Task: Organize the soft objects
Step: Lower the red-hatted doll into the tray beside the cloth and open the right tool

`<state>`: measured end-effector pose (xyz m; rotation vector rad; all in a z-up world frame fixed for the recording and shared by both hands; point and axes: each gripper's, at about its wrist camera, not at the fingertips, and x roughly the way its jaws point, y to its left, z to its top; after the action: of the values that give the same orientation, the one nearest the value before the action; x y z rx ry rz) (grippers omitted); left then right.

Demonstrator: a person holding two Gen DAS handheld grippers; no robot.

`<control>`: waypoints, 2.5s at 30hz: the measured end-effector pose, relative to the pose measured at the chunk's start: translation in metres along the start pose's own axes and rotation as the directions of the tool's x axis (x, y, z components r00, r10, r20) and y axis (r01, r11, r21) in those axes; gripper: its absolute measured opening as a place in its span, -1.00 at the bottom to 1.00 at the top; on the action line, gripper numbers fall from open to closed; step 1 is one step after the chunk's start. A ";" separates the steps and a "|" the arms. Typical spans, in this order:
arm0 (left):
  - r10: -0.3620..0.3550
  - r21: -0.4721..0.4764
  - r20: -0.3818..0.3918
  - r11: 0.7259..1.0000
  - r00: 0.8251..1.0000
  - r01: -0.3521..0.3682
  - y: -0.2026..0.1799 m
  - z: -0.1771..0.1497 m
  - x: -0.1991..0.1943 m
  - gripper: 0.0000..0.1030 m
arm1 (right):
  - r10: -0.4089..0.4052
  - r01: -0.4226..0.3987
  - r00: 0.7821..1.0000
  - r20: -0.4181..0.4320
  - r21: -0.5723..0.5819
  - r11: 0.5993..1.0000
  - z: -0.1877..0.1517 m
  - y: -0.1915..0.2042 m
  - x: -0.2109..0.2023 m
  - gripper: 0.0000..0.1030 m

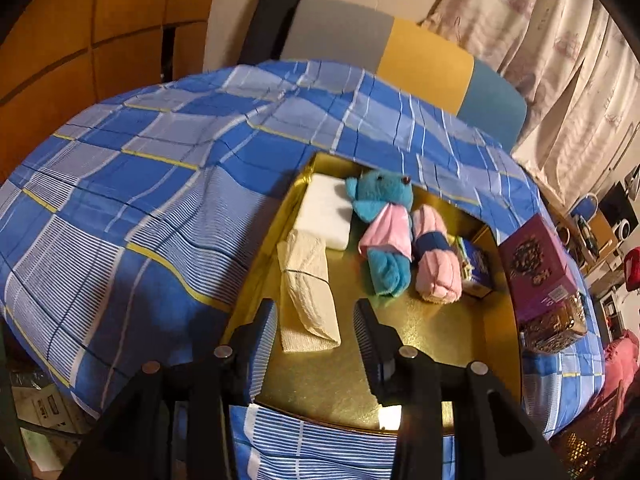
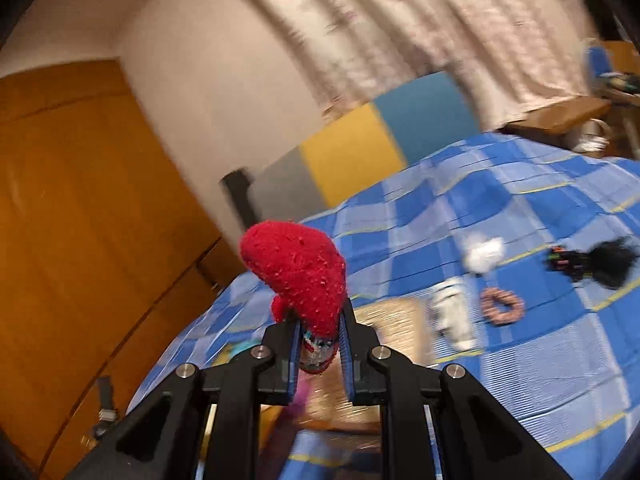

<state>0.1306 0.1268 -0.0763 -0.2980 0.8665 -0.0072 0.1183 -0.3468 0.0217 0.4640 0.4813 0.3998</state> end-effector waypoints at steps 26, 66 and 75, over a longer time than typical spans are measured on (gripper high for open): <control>0.008 -0.138 0.055 0.990 0.998 0.000 0.042 -0.004 -0.018 -0.23 | -0.085 -0.058 0.549 -0.832 -0.139 0.989 -0.167 0.166 0.280 -0.62; -0.048 -0.090 0.048 0.995 0.998 0.052 0.022 -0.013 -0.014 -0.23 | 0.013 -0.098 0.839 -0.544 -0.128 0.987 -0.127 0.182 0.187 -0.56; -0.247 0.053 0.055 0.968 0.967 0.245 -0.037 -0.026 -0.020 -0.22 | -0.037 -0.010 0.955 -0.293 -0.156 0.988 -0.078 0.140 0.096 -0.37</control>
<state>0.1027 0.0872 -0.0676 -0.3600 0.7630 -0.2476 0.1201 -0.1612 -0.0018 0.2483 0.7367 0.4926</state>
